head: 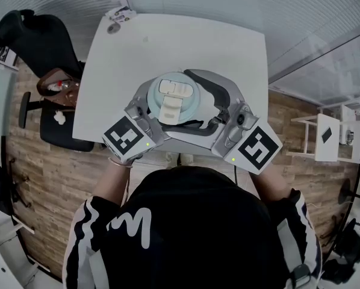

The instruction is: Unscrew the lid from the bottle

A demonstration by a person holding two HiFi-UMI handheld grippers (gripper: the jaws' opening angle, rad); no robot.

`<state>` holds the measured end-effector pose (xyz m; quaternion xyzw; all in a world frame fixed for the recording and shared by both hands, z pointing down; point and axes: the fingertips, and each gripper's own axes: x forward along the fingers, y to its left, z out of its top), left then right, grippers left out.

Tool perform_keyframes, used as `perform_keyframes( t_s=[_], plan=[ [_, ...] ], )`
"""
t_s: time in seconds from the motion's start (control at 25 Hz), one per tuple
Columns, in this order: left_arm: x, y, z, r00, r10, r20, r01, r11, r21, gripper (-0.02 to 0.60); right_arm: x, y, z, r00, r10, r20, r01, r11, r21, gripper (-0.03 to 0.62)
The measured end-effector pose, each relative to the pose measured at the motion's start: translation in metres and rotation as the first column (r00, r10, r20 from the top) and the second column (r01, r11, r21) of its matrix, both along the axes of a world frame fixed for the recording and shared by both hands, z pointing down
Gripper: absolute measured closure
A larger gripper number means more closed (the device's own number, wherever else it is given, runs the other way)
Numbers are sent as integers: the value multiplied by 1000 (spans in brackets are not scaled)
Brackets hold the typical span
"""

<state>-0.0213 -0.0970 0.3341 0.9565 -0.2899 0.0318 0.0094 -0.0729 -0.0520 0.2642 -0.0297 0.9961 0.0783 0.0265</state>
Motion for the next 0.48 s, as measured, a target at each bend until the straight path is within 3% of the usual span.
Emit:
perform_keyframes(
  t_s=[0.48],
  plan=[
    [10,17,-6,983,177,-46,-179,982,-58,126,13,8,7,987,-101,-126,116,986,122,204]
  ],
)
